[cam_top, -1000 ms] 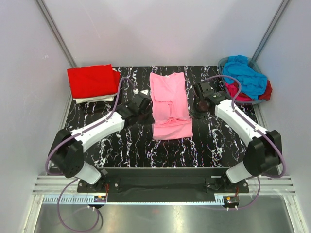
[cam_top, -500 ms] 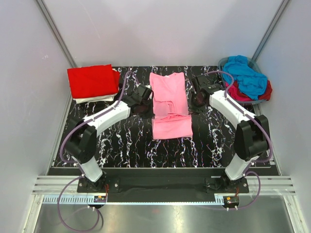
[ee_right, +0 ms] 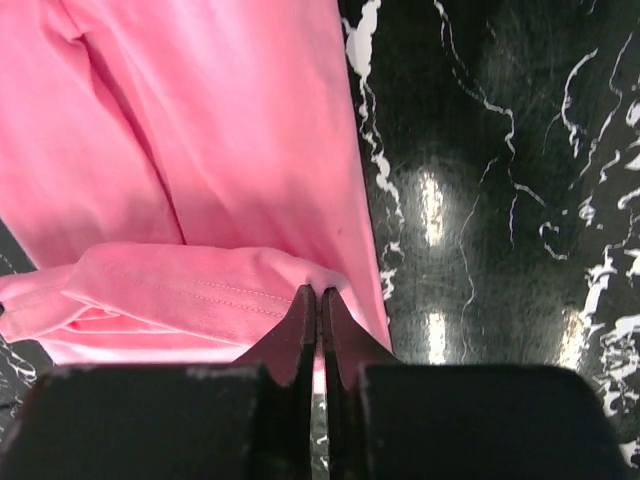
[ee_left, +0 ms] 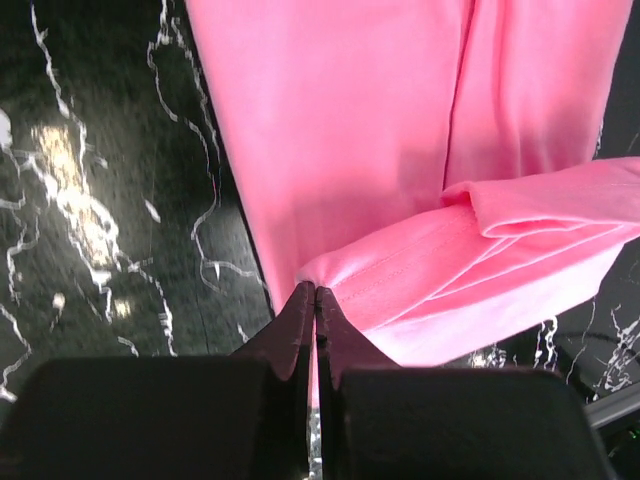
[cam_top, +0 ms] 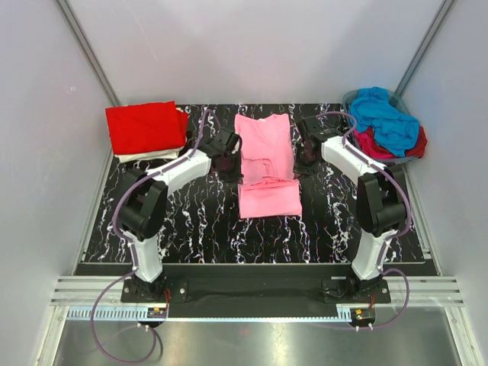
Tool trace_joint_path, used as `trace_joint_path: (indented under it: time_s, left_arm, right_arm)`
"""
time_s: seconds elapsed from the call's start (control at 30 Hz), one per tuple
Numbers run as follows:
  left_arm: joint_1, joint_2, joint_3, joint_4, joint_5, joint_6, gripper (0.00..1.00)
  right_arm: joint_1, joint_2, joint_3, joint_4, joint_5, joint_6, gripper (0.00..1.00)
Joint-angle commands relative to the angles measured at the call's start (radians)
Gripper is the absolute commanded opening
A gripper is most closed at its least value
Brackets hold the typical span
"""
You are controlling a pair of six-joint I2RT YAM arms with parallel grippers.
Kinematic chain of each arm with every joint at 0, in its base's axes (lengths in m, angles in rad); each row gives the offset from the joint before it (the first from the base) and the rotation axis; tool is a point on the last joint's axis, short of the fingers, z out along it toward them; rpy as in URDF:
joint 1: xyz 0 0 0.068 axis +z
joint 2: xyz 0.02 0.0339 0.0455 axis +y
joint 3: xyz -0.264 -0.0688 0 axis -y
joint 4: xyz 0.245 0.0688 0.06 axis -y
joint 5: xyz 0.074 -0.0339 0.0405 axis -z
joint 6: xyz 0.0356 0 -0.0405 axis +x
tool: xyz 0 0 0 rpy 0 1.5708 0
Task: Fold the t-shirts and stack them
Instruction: Fold the tshirt
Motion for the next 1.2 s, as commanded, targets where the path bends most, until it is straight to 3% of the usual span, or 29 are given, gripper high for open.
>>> trace_joint_path:
  time_s: [0.0,0.37,0.47,0.6,0.63,0.73,0.8,0.9,1.03,1.17]
  left_arm:
    - [0.018,0.034,0.078,0.007,0.033,0.047,0.0]
    - [0.043,0.131,0.141,-0.013,0.014,0.059,0.0]
    - [0.053,0.163,0.164,-0.032,0.007,0.056,0.11]
    - [0.096,0.183,0.231,-0.075,0.0,0.053,0.35]
    - [0.107,0.184,0.257,-0.093,-0.003,0.054,0.42]
    - [0.147,0.159,0.368,-0.182,-0.027,0.06,0.51]
    - [0.154,0.12,0.389,-0.205,-0.047,0.07,0.53]
    - [0.15,0.005,0.295,-0.168,-0.07,0.058,0.54]
    - [0.112,-0.176,0.024,-0.024,-0.043,0.025,0.54]
    - [0.044,-0.256,-0.161,0.06,-0.026,-0.019,0.54]
  right_arm:
    - [-0.019,0.021,0.05,0.042,-0.011,-0.03,0.0]
    - [-0.039,0.155,0.125,0.056,-0.039,-0.051,0.0]
    - [-0.051,0.192,0.152,0.054,-0.051,-0.058,0.13]
    - [-0.08,0.222,0.235,0.002,-0.054,-0.065,0.6]
    - [-0.09,0.227,0.287,-0.013,-0.051,-0.068,0.81]
    - [-0.108,0.246,0.391,-0.099,-0.046,-0.067,0.94]
    - [-0.108,0.21,0.392,-0.107,-0.048,-0.068,0.95]
    - [-0.107,0.086,0.269,-0.047,-0.052,-0.038,0.96]
    - [-0.108,-0.085,-0.026,0.066,-0.141,0.008,0.95]
    - [-0.108,-0.244,-0.264,0.171,-0.25,0.041,0.9]
